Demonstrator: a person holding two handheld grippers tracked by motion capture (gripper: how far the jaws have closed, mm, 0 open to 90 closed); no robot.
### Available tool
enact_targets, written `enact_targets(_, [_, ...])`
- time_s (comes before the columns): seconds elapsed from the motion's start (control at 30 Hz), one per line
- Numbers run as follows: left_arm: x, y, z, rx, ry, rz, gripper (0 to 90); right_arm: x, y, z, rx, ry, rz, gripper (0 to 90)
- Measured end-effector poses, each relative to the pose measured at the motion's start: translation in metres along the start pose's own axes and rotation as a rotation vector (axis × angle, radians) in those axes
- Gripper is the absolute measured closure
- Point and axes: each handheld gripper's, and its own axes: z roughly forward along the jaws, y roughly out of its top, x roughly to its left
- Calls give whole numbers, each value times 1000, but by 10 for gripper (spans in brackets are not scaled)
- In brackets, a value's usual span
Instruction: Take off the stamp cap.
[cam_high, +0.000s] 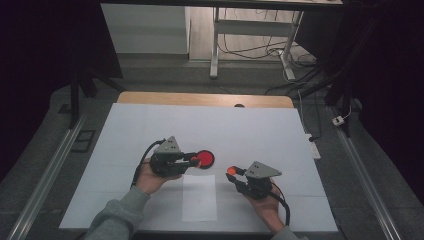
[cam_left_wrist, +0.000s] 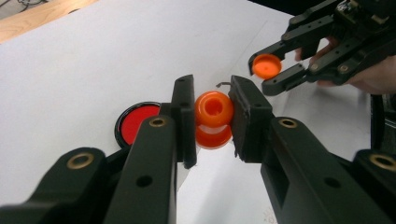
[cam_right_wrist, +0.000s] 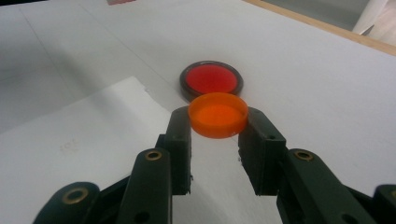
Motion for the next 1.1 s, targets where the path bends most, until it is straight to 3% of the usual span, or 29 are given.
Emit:
enact_targets(0.73, [3, 0, -1, 4, -2, -4, 720, -24, -24, -51, -1, -78, 57, 645])
enact_targets(1.1, [4, 1, -3, 2, 6, 0, 720, -30, -29, -56, 1, -85, 70, 645])
